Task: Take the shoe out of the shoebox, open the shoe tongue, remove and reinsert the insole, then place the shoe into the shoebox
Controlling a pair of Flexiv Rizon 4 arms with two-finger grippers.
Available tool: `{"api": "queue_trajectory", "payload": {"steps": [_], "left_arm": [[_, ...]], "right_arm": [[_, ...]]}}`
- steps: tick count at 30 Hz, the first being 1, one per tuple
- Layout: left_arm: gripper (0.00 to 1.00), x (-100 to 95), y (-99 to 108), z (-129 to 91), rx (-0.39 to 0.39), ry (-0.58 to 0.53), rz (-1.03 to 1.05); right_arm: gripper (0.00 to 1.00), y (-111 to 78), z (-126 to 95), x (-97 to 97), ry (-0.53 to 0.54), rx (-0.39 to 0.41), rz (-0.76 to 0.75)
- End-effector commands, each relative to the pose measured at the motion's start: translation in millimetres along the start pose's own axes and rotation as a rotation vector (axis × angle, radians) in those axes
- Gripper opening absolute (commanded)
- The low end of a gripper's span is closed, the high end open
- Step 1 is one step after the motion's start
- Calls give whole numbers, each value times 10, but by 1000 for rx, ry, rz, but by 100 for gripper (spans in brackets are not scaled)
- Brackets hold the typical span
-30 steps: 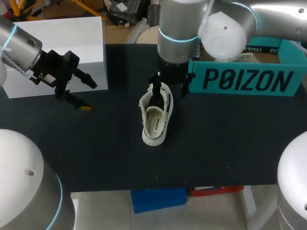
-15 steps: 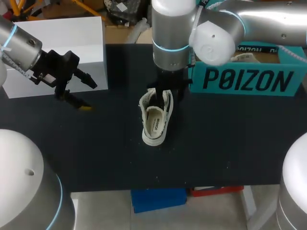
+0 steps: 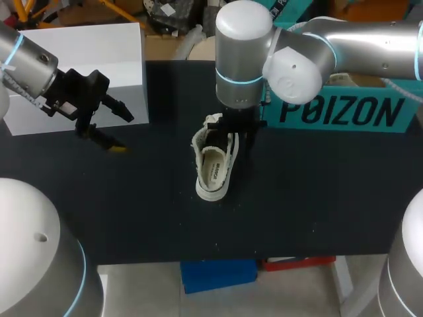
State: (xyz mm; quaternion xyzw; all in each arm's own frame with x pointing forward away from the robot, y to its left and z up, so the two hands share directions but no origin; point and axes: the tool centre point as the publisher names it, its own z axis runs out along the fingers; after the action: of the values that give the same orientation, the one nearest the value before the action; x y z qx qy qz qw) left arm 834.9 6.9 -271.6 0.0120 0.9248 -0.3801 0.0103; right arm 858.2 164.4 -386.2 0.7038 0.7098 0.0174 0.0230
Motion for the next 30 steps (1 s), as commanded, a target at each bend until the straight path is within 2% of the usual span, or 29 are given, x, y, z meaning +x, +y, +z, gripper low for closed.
{"api": "queue_trajectory", "payload": {"steps": [1, 10, 16, 17, 20, 24, 30], "left_arm": [[100, 9, 1, -1, -2, -3, 1], [100, 9, 1, -1, -2, -3, 1], [100, 9, 1, -1, -2, -3, 1], [100, 9, 1, -1, -2, -3, 1], [100, 9, 1, -1, -2, -3, 1], [100, 9, 1, -1, -2, -3, 1], [100, 9, 1, -1, -2, -3, 1]], "right_arm": [[47, 54, 142, 52, -8, 10, 5], [44, 57, 344, 69, -16, 24, 32], [41, 21, 379, 68, -27, 35, 56], [38, 15, 382, 62, -29, 36, 59], [19, -5, 391, 40, -37, 42, 69], [0, -27, 397, 24, -45, 49, 78], [0, -62, 202, 33, -58, 62, 77]]}}
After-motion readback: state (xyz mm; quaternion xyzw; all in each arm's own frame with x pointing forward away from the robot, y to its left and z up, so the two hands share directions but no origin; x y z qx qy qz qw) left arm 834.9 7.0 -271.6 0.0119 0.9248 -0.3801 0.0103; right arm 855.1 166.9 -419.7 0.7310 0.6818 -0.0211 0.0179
